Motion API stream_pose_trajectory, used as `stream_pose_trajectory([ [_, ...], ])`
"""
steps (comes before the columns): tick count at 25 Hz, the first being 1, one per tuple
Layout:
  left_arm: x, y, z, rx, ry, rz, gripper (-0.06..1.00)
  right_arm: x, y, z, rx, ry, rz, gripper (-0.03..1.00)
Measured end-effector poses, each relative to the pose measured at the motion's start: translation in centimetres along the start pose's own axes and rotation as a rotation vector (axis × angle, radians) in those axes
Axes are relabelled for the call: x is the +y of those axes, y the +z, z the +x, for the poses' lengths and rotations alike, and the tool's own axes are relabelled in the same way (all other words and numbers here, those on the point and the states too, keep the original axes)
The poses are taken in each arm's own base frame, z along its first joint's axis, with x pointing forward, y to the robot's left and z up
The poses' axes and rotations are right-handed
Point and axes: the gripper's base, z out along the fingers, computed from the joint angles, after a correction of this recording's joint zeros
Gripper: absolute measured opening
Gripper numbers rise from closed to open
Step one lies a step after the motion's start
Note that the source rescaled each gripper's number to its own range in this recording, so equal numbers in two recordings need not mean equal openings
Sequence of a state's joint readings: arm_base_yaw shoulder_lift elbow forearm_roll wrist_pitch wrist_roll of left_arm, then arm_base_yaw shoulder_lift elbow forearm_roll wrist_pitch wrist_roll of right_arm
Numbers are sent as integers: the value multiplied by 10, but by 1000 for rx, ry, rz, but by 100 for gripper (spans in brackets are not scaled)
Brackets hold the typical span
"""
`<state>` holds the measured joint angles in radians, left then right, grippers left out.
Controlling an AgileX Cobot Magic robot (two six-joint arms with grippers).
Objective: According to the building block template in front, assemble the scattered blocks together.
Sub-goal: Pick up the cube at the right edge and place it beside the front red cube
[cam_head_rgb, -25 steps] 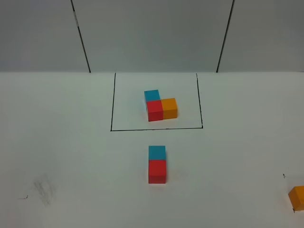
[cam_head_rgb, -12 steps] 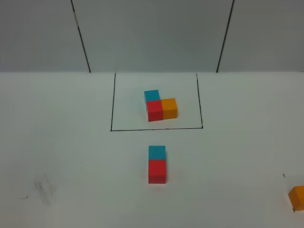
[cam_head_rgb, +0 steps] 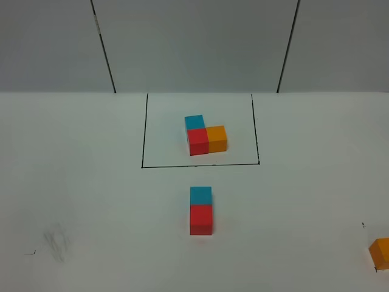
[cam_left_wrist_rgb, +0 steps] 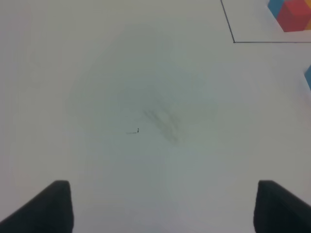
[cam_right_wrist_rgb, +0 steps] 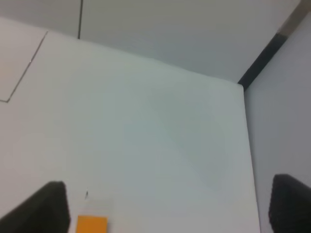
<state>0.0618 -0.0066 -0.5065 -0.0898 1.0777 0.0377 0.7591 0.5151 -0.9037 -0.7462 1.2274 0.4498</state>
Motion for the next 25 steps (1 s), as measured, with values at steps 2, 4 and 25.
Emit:
stream_pose_trajectory([
  [2, 0, 0, 0, 0, 0, 0, 79, 2, 3, 3, 13, 28, 4, 86],
  [4, 0, 0, 0, 0, 0, 0, 79, 2, 5, 3, 12, 55, 20, 86],
  [25, 0, 0, 0, 0, 0, 0, 79, 51, 39, -35, 202, -24, -93, 86],
])
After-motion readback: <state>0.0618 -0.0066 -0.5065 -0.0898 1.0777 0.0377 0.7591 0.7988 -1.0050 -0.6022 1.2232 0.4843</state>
